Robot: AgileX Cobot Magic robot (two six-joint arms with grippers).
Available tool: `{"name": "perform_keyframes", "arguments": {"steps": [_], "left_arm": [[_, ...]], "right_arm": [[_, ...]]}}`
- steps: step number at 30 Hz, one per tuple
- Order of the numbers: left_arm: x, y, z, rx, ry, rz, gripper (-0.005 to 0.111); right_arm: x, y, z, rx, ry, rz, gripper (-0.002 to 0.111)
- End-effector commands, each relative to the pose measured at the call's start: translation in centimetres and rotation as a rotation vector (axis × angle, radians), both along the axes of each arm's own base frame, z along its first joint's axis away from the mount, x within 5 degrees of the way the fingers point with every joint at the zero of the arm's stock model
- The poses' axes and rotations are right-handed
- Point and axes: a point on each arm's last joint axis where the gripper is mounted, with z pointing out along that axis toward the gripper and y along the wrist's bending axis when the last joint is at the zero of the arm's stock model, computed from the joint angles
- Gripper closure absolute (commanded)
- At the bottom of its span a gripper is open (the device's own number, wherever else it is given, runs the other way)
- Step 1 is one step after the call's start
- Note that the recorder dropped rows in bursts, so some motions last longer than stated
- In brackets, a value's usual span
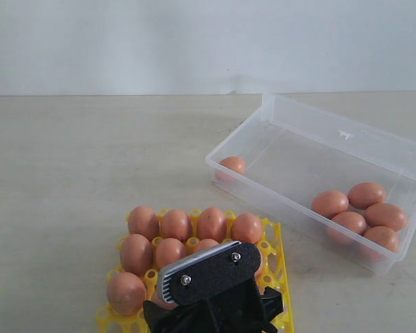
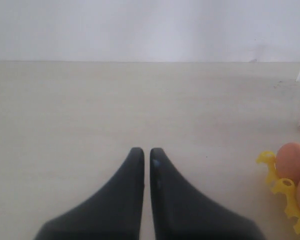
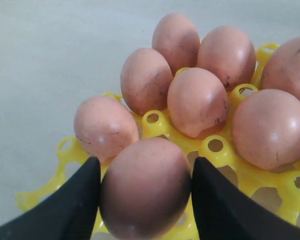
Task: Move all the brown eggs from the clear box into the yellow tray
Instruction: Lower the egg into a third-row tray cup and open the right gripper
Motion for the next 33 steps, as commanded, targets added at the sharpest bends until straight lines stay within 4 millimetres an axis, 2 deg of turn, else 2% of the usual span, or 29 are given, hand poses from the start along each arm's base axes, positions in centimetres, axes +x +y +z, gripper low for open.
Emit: {"name": "perform_keyframes", "arguments": {"steps": [1,13,15,19,21,33], "left_arm": [[0.00,-0.03,0.19,-0.015,-0.015,-0.001,0.103],[0.00,-0.03,0.19,-0.015,-0.015,-0.001,0.103],[0.00,-0.03,0.19,-0.015,-0.015,-0.001,0.103],[0.00,-0.03,0.19,-0.015,-0.015,-0.001,0.103],[0.00,-0.03,0.19,-0.015,-0.015,-0.001,0.103],[0.00,-0.03,0.19,-0.015,-0.015,-0.001,0.103]], "right_arm": [[0.01,0.05,-0.11,-0.002,-0.003,0.006,0.098],[0.07,0.11,0.05,-0.009,-0.031,0.019,0.097],[0.12,0.10,0.11,-0.013,-0.043,0.021,0.093],[0.29,0.08,0.36,-0.011,-0.078,0.016,0.071],[0.37,0.06,0.48,-0.014,-0.098,0.016,0.064],[0.23,0.09,0.27,-0.032,-0.078,0.032,0.064]]}}
